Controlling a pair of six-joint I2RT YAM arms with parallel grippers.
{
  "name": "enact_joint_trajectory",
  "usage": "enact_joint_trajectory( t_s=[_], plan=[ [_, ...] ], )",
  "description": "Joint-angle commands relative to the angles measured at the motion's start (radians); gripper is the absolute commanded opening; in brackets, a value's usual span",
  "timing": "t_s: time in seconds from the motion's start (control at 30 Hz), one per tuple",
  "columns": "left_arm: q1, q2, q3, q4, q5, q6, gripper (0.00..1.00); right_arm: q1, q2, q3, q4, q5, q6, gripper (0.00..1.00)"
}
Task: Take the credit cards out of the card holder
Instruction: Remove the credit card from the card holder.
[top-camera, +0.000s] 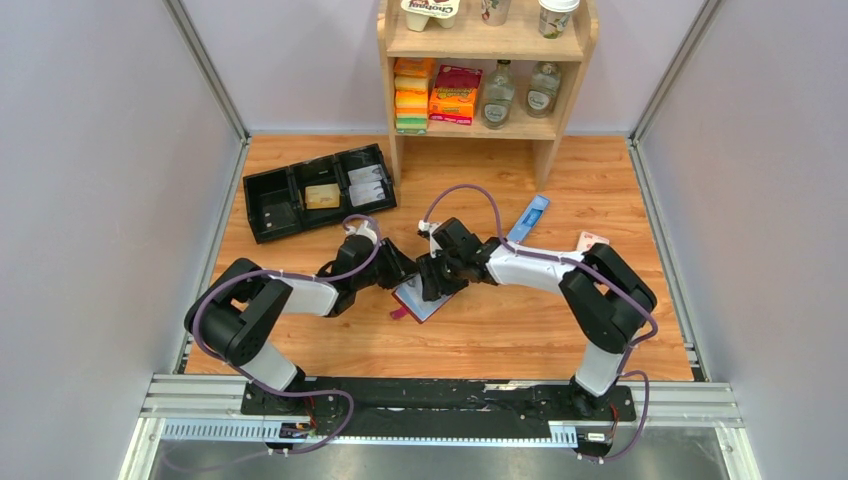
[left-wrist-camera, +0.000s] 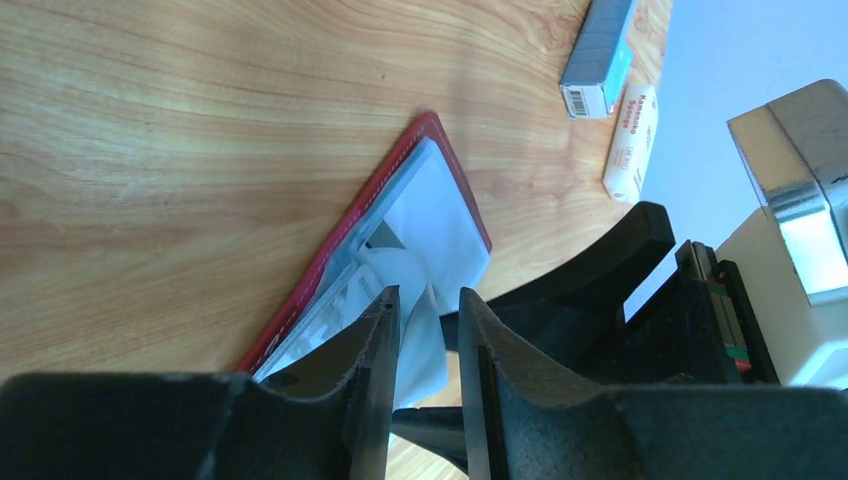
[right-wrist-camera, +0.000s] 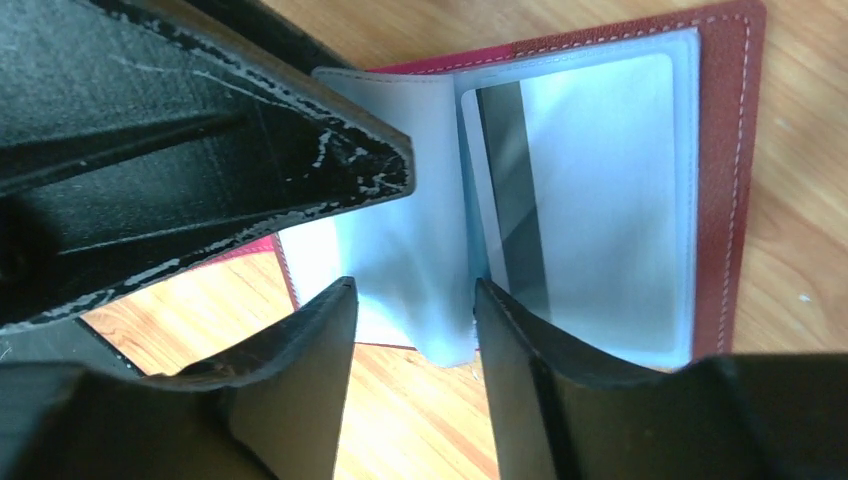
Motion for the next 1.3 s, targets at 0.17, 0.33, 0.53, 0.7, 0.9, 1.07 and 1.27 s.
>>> enact_joint_trajectory(
  t_s=[0.17, 0.33, 0.53, 0.7, 0.9, 1.07, 1.27],
  plan=[
    [-0.024, 0.028, 0.07, 0.062, 0.054, -0.056, 0.35, -0.007, -0.214, -0.075, 0.059, 0.212, 0.018, 0.81],
    [-0.037, 0.091, 0.135, 0.062, 0.073, -0.069, 0.35, -0.006, -0.353, -0.135, 0.084, 0.363, 0.032, 0.9],
    [-0.037, 0.202, 0.274, 0.034, 0.076, -0.066, 0.37, -0.007, -0.457, -0.196, 0.099, 0.432, 0.029, 0.94],
    [-0.034, 0.289, 0.37, -0.06, 0.064, -0.017, 0.38, -0.007, -0.422, -0.187, 0.086, 0.377, 0.021, 0.88],
    [-0.008, 0.152, 0.364, -0.204, -0.001, 0.088, 0.38, -0.032, -0.377, -0.177, 0.101, 0.259, 0.013, 0.77],
    [-0.007, -0.03, 0.324, -0.416, -0.125, 0.189, 0.38, -0.052, -0.284, -0.129, 0.083, 0.142, 0.027, 0.67],
    [-0.019, -0.22, 0.189, -0.542, -0.193, 0.2, 0.37, -0.052, -0.17, -0.057, 0.07, 0.088, 0.029, 0.54]
  ],
)
